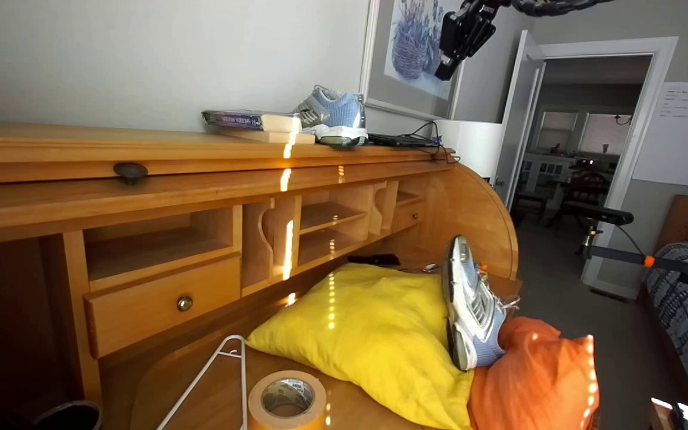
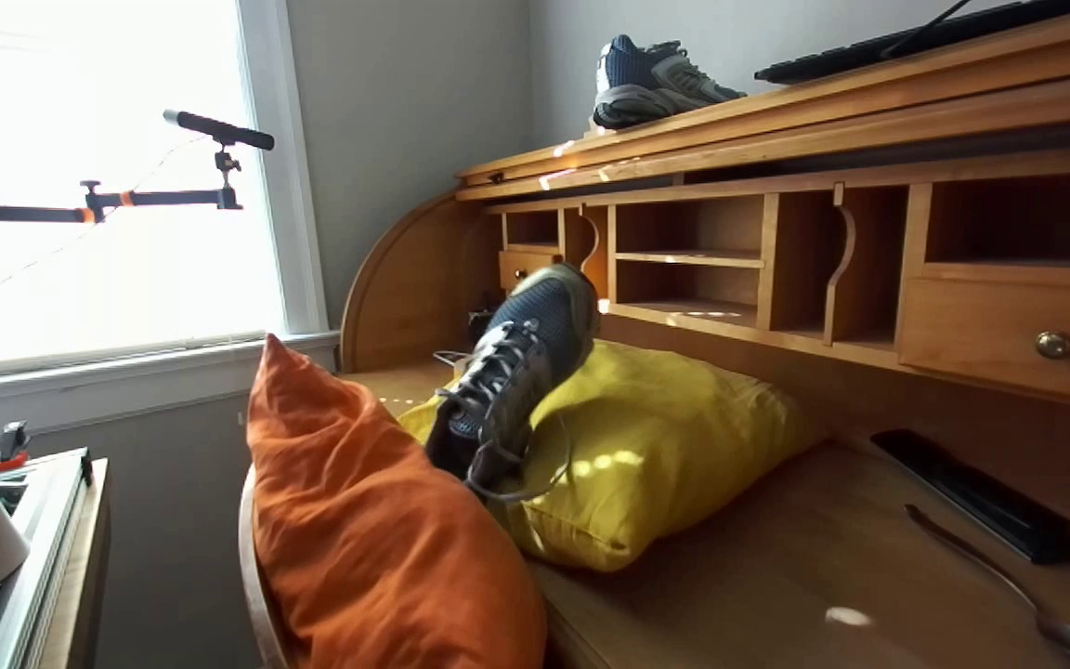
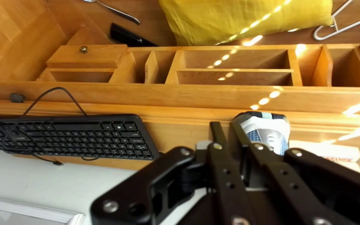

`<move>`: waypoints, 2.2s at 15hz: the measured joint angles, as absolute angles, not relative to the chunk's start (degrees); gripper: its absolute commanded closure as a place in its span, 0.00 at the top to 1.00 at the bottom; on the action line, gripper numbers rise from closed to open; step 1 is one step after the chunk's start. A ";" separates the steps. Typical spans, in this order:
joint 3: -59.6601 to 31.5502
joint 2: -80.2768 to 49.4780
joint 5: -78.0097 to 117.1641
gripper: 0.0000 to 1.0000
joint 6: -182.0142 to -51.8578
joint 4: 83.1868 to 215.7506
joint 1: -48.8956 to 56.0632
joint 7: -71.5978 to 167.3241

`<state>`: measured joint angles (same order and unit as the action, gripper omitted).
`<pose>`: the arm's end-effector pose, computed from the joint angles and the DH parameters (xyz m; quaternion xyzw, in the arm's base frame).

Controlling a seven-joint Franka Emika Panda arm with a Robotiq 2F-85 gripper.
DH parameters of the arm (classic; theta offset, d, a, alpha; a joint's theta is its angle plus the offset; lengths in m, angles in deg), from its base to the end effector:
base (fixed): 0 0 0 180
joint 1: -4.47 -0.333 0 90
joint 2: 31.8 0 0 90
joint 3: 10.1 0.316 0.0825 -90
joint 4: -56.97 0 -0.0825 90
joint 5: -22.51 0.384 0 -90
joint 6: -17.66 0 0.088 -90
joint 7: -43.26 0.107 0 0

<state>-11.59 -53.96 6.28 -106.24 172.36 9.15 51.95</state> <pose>0.4715 -0.0646 0.6718 0.9531 -0.0793 0.2649 0.1231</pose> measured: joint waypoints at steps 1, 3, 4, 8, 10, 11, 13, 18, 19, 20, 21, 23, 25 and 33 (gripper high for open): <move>-11.60 -53.95 6.28 0.38 -106.24 172.55 9.28 51.95; -11.78 -53.79 6.54 0.46 -105.97 173.47 9.51 51.95; -11.96 -53.68 6.58 0.54 -105.73 174.42 9.75 51.95; -13.64 -52.45 8.02 0.83 -103.32 179.08 10.89 51.97; -14.34 -51.79 8.53 0.98 -102.08 181.41 11.61 52.40; -14.54 -51.52 8.55 1.00 -101.80 182.63 12.00 53.08; -14.64 -51.09 8.55 1.00 -101.05 184.90 12.74 54.70; -14.81 -49.71 8.54 1.00 -100.81 190.79 13.63 58.18; -14.88 -49.29 8.50 1.00 -101.58 192.13 13.80 58.63; -14.95 -48.82 8.48 1.00 -102.82 193.61 14.01 59.04; -14.99 -48.31 8.42 1.00 -104.36 195.02 14.27 59.37; -15.26 -47.16 8.41 1.00 -108.30 197.96 14.74 59.88; -15.70 -45.88 8.41 1.00 -113.71 200.87 15.06 59.95; -16.12 -40.83 8.55 1.00 -128.98 207.58 15.18 59.95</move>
<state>-16.12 -40.83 8.55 -128.98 207.58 15.18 59.95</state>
